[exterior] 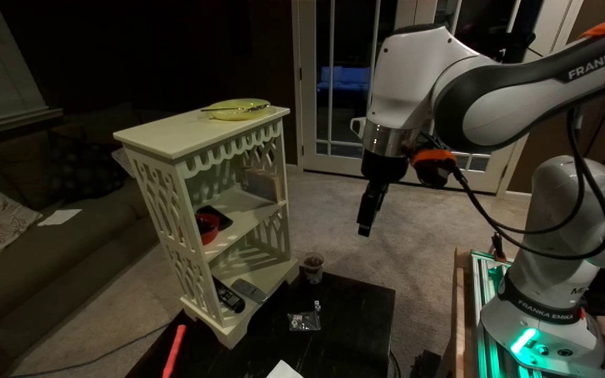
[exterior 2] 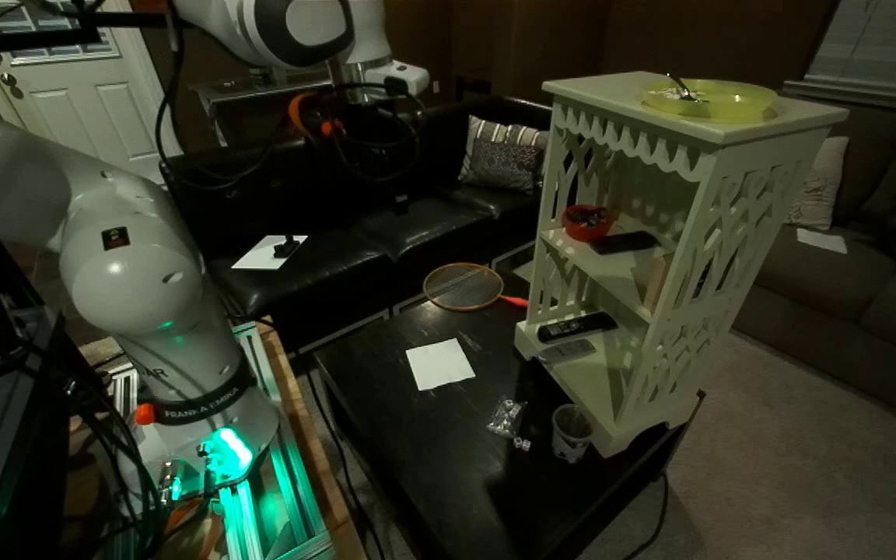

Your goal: Put the grey remote control on top of the shelf.

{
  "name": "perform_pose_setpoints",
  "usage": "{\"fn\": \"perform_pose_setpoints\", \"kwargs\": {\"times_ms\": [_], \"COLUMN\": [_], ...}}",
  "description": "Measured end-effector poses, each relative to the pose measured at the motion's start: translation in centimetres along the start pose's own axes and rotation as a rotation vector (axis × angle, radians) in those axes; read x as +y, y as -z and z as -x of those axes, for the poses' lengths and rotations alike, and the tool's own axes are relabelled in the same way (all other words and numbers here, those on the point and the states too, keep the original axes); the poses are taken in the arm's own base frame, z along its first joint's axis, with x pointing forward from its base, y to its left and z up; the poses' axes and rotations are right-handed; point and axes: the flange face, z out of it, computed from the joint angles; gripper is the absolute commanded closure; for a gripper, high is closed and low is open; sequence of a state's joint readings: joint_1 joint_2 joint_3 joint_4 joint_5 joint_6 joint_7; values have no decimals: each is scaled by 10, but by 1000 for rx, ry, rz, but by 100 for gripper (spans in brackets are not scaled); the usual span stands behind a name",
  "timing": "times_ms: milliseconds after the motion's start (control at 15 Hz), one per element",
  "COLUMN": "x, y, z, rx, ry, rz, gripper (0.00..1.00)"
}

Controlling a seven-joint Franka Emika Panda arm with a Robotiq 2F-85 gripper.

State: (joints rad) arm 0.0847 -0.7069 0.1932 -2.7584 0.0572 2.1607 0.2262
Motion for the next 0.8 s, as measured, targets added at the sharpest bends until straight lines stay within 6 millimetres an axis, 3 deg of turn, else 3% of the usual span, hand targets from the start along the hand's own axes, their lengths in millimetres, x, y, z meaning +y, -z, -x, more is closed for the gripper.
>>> {"fn": "perform_pose_setpoints", "kwargs": {"times_ms": [200,400,667,800], "x": [3,6,2,-1], "y": [-28,-70,-132,-151], "z": [-16,-25,-24,-22], "rx": [-11,-69,-189,-242], "ry": [-49,-103,-152,-153], "rz": [-4,0,41,53], "gripper": [0,0,0,0]}}
